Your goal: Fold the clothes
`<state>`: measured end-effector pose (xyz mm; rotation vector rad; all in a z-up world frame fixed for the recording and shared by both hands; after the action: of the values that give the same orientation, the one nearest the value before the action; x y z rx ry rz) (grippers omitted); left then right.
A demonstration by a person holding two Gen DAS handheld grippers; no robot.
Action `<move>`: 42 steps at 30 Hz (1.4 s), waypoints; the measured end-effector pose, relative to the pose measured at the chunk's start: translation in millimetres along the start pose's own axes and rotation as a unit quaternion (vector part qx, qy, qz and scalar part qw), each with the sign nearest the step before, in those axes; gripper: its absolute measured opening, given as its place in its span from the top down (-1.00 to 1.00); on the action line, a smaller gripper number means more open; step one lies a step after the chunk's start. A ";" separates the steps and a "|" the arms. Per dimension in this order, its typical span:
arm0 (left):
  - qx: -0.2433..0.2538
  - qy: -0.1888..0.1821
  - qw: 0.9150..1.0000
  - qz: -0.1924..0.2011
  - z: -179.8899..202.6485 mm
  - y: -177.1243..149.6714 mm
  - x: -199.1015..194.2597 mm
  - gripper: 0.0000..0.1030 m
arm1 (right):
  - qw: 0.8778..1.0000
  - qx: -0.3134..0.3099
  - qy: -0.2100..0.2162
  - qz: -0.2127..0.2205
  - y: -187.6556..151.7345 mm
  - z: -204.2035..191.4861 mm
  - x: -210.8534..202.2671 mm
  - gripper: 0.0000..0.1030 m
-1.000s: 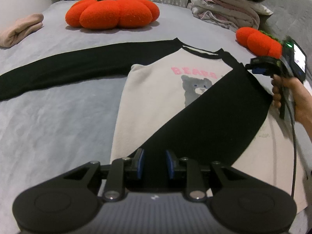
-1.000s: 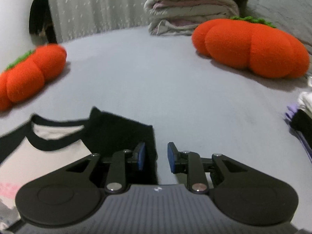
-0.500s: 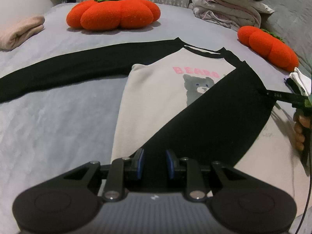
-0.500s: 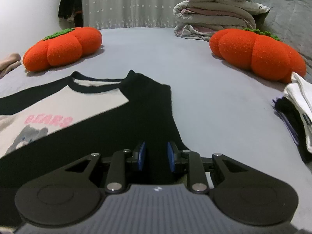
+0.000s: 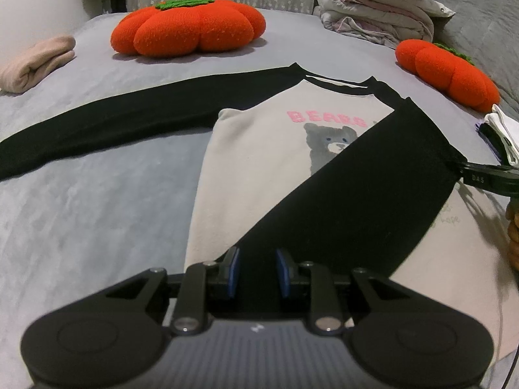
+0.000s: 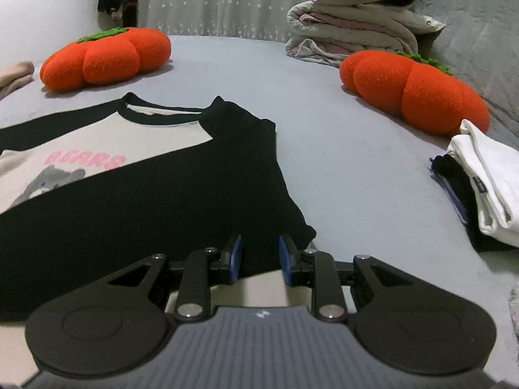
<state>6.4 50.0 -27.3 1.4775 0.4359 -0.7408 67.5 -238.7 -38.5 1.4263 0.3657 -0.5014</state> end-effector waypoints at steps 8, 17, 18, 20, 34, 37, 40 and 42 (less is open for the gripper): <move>0.008 0.006 1.000 0.006 2.8 -2.0 -0.4 0.51 | 1.000 -0.013 -0.024 -0.009 -10.6 -6.8 -20.3 0.36; 0.011 0.014 1.000 0.008 4.8 -2.8 -1.4 0.51 | 0.998 -0.040 -0.047 -0.030 -20.9 -15.9 -36.6 0.36; 0.011 0.014 1.000 0.009 4.7 -3.0 -1.5 0.51 | 0.997 -0.042 -0.050 -0.032 -21.1 -16.8 -37.7 0.36; 0.011 0.014 1.000 0.010 4.4 -3.4 -1.9 0.51 | 0.996 -0.050 -0.057 -0.036 -22.4 -18.9 -40.0 0.36; 0.009 0.012 1.000 0.016 1.5 -8.1 -7.0 0.51 | 0.993 -0.073 -0.078 -0.045 -32.2 -24.9 -54.5 0.36; 0.014 0.015 1.000 0.020 2.6 -9.9 -8.0 0.51 | 0.993 -0.077 -0.080 -0.046 -34.5 -25.9 -57.3 0.36; 0.018 0.017 0.999 0.023 3.0 -11.8 -9.6 0.51 | 0.992 -0.078 -0.081 -0.048 -38.3 -25.8 -62.6 0.36; 0.021 0.018 0.999 0.025 3.0 -13.3 -11.1 0.51 | 0.994 -0.063 -0.080 -0.050 -43.0 -22.3 -70.1 0.36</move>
<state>-11.1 49.9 -29.3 1.5387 0.4106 -0.6879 -13.3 -211.9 -40.4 1.2409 0.3354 -0.6588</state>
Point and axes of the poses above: each gripper's, at about its wrist camera, not at the fingertips, and x roughly the way its jaws point, z to its right, y to its top, the point moved 6 cm from there along x, roughly the way its jaws point, and after that the axes turned 7 degrees about z, right-handed, at the moved point
